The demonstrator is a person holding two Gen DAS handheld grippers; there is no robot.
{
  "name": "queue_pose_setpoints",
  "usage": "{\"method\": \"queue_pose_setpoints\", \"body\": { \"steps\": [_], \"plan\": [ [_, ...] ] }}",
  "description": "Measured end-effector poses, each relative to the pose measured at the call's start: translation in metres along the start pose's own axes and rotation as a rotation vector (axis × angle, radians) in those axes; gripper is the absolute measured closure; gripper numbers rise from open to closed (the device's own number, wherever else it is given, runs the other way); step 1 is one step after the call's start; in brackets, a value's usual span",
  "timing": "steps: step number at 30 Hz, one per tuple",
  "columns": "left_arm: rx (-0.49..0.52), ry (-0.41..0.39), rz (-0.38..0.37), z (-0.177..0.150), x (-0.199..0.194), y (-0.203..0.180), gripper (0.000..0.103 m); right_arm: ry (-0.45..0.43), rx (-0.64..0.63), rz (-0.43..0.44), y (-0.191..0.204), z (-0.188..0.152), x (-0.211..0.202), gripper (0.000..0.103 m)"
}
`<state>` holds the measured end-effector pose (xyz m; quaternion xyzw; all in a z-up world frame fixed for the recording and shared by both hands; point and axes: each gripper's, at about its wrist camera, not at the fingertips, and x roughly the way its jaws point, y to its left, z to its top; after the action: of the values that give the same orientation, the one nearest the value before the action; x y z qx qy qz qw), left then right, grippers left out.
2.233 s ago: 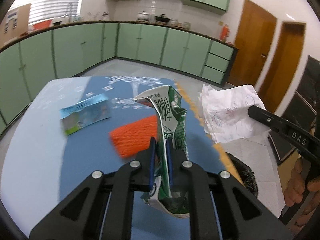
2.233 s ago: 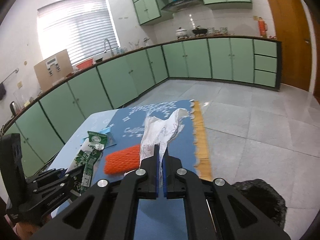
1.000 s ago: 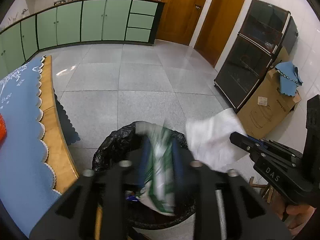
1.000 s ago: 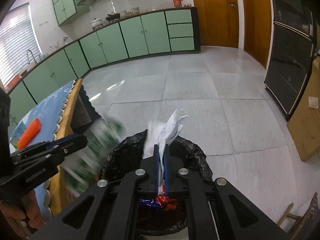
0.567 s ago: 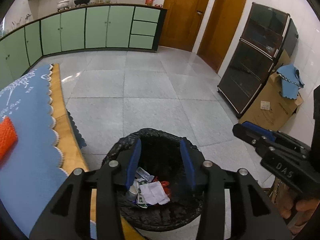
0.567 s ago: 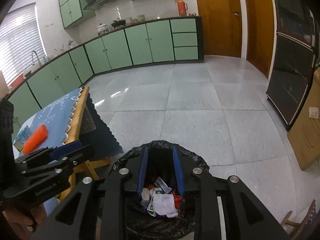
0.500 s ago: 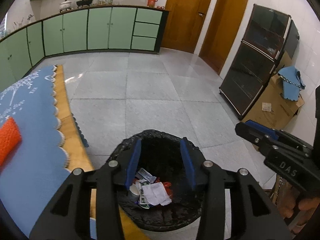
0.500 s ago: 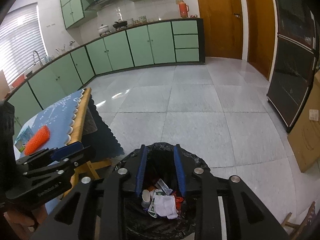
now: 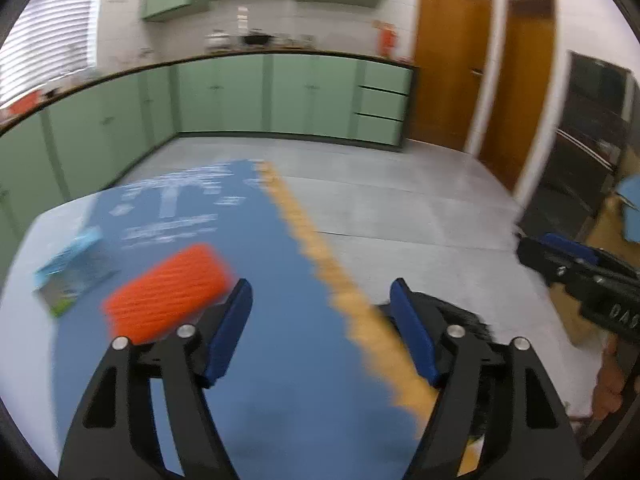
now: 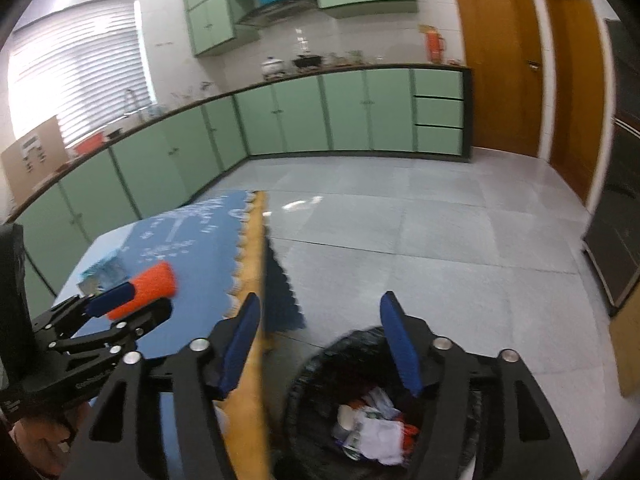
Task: Collect trash
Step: 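Return the right tool to the table and grasp the orange foam net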
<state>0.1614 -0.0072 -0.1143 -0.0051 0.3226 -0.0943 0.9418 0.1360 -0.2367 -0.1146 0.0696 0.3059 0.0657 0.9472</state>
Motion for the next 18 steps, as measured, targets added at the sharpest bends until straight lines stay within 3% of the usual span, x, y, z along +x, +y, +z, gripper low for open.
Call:
{"method": "queue_pose_setpoints", "body": {
  "steps": [8,18],
  "plan": [
    [-0.160,-0.007,0.242,-0.012,-0.019,0.119,0.029,0.039,-0.073,0.169,0.094,0.016,0.060,0.033],
    [-0.231,0.010,0.354,-0.020,-0.031,0.185,0.029,0.125,-0.166,0.198,0.174,0.012,0.135,0.033]
  ]
}}
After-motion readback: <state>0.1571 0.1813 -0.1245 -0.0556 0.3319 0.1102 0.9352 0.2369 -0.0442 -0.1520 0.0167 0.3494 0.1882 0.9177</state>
